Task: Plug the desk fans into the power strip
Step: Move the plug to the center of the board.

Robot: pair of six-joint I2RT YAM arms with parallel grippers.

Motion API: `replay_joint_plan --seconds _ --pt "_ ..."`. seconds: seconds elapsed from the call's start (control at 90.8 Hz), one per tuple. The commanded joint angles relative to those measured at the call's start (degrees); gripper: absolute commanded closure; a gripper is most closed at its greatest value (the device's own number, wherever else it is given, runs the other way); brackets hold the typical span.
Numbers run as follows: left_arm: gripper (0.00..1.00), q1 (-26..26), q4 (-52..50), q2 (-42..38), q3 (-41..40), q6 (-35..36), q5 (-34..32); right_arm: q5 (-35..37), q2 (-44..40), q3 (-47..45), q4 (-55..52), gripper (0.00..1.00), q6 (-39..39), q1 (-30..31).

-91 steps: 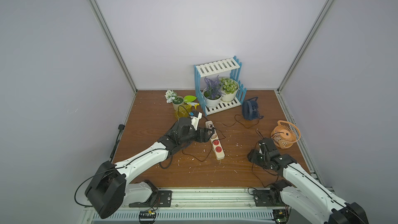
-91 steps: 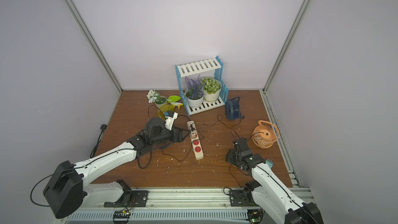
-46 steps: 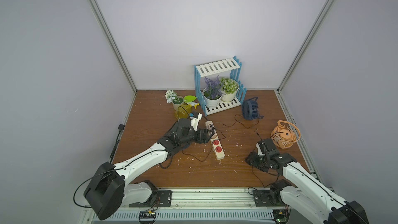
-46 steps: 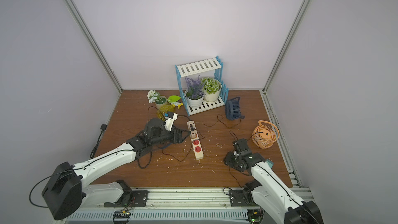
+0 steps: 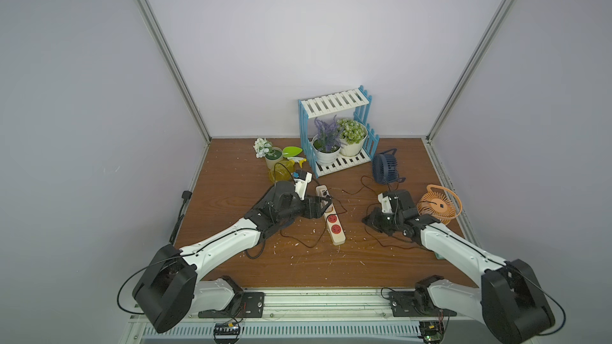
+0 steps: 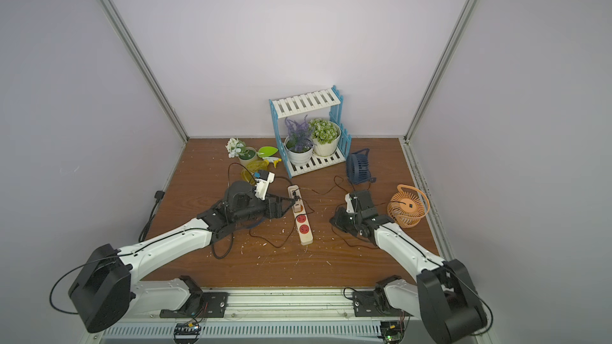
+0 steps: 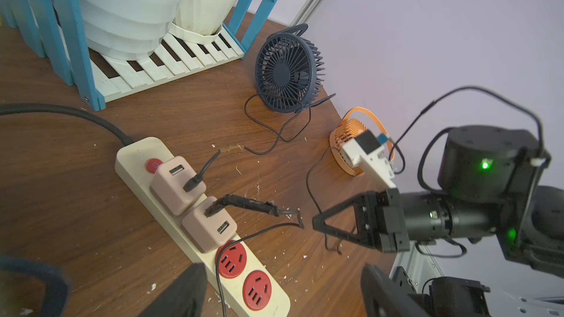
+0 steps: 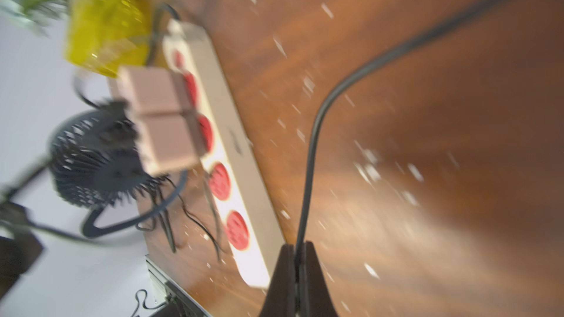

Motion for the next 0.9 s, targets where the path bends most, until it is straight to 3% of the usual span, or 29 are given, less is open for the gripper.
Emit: replay_joint_plan --seconds 0.0,0.198,0.374,0.539,0.65,0.804,0.892 --pt "0.18 -0.6 1.8 -0.1 0.1 -0.2 1.0 2.1 6.5 6.4 9.8 1.00 -3.8 -0.2" --pt "0.18 -0.6 1.8 -1.0 -0.3 -0.3 0.3 2.3 18.7 19.4 13.2 1.00 -7.1 -0.1" --pt "0.17 -0.6 1.8 -0.5 -0.3 -0.2 0.1 3.7 21.9 25.8 10.1 0.99 -11.8 -0.7" --pt "0.17 -0.6 1.9 0.3 0.0 0.0 0.2 3.1 19.2 24.9 2.2 0.63 -18.5 -3.7" --pt "0.17 -0.6 1.8 0.8 0.0 0.4 0.0 6.2 14.3 23.2 -10.1 0.43 -27.4 -6.3" --pt "0.17 -0.7 2.1 1.8 0.4 0.5 0.5 14.3 7.2 22.1 -27.5 0.29 -39.3 -8.1" --pt "0.17 -0.7 2.4 2.1 0.7 0.7 0.9 19.0 9.6 25.5 -39.3 0.30 -42.5 -8.1"
